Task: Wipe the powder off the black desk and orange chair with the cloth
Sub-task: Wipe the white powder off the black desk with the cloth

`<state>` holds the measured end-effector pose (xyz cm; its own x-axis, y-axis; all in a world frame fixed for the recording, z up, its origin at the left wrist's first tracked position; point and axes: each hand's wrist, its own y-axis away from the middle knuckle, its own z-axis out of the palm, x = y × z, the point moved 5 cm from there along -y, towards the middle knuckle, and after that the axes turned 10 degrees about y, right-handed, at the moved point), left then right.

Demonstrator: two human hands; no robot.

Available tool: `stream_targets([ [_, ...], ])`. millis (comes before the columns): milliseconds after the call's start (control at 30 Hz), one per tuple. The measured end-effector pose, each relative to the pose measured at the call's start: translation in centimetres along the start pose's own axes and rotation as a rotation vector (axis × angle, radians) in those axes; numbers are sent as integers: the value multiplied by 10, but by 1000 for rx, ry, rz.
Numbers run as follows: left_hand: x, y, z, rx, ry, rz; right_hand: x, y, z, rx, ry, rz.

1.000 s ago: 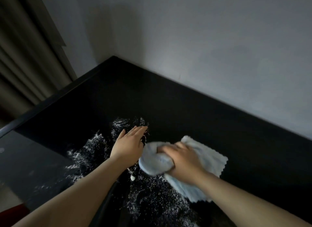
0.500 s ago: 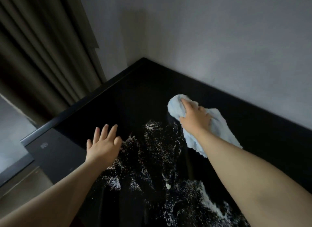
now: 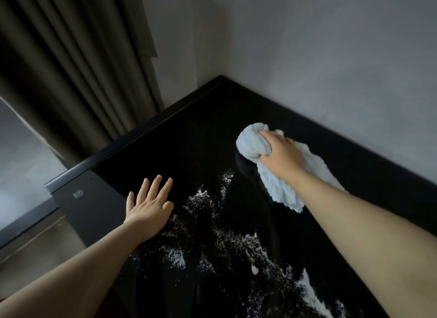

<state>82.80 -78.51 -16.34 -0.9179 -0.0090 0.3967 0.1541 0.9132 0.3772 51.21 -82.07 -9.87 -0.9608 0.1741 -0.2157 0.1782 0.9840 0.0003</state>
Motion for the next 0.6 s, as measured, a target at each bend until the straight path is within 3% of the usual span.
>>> stream_targets([
  [100,-2,-1,-1,-23,0,19,-16,-4,20,-72,157,40],
  [167,-2,-1,-1,-26,8,28,-39,22,25,-47,209,-124],
  [267,-2,0,0,-21,11,43,-62,78,28,-146,11,-377],
  [333,-3,0,0,-15,14,49,-63,101,24,-268,-145,-406],
  [367,-3,0,1,-15,9,52,-58,94,18,-263,-217,-361],
  [433,-3,0,1,-28,-6,55,-36,53,5,-88,-278,-177],
  [500,-3,0,1,-41,-11,53,-15,5,-5,43,-123,7],
  [600,-4,-2,1,-41,3,50,-17,-26,12,-99,100,193],
])
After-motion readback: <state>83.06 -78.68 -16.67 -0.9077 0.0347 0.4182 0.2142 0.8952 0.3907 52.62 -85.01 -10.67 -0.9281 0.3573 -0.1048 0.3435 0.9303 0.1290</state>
